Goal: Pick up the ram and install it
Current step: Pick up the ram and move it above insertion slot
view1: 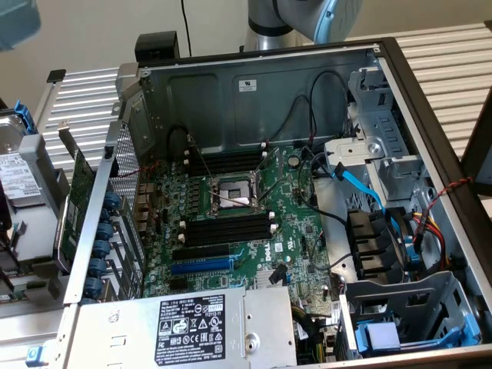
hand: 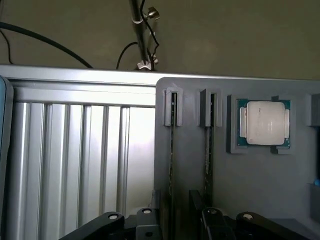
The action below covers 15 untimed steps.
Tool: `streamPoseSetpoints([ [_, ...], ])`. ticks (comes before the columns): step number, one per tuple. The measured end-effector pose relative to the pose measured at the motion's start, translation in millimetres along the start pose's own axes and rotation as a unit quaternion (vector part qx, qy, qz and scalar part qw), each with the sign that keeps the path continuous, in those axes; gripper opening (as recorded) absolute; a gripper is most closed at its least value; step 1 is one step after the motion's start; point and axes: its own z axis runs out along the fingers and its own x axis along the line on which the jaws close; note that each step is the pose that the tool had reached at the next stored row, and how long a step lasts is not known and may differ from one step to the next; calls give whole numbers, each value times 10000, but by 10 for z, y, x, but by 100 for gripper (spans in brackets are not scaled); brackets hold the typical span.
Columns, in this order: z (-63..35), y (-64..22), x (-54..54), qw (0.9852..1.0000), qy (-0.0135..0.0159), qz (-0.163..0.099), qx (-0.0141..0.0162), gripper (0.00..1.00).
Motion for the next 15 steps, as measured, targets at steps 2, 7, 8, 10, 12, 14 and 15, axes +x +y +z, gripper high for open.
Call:
streamPoseSetpoints([
  [2, 15, -1, 3, 10000, 0, 0, 0, 36],
  [7, 54, -2, 7, 10000, -1, 7, -1, 36],
  [8, 61, -2, 9, 10000, 0, 9, -2, 36],
  [10, 73, -2, 11, 10000, -1, 13, -5, 36],
  [12, 88, -3, 12, 10000, -1, 21, -7, 36],
  [14, 104, -3, 13, 10000, -1, 29, -9, 36],
  [15, 112, -4, 13, 10000, -1, 33, -11, 36],
])
